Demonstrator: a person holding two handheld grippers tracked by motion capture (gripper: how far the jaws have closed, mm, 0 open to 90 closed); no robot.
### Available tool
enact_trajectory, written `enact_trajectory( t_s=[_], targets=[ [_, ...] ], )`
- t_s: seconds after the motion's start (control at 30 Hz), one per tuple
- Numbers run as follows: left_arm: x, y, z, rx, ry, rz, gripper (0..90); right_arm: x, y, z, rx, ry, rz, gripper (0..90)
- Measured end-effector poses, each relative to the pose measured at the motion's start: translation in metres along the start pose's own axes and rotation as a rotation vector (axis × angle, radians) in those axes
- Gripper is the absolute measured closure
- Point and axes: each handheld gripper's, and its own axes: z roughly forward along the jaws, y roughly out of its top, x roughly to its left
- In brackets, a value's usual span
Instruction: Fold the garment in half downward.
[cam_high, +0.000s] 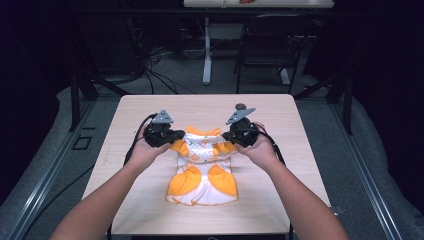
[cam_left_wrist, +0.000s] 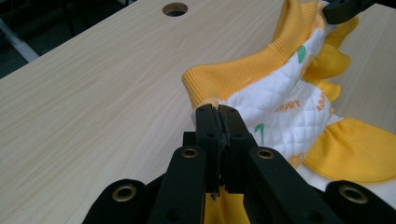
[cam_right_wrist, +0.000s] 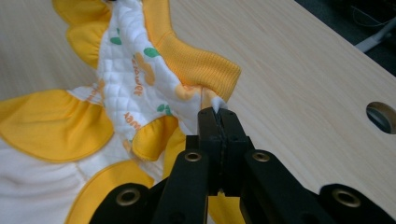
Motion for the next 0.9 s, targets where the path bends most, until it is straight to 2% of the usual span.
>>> enact_trajectory(
  t_s=[0.2,0.27,0.43,0.6,0.9],
  targets=[
    [-0.007,-0.008,-0.003,-0.004,-0.025,-0.001,88.1,0.008,-0.009,-0.004,0.018,0.025,-0.018,89.8],
    [-0.010,-0.010,-0.004,-0.007,-0.027,0.000,88.1,0.011,-0.011,-0.006,0.008,0.031,-0.002,89.8],
    [-0.017,-0.019,-0.006,-0.001,-0.039,0.004,88.0,0.019,-0.018,-0.006,0.029,0.044,-0.010,89.8],
    [-0.021,-0.027,-0.008,0.004,-0.057,0.002,88.0,0.027,-0.024,-0.006,0.023,0.067,0.001,89.8],
    [-0.028,-0.042,-0.006,0.014,-0.073,-0.003,88.0,0.040,-0.031,-0.005,0.046,0.088,-0.031,89.8]
  ],
)
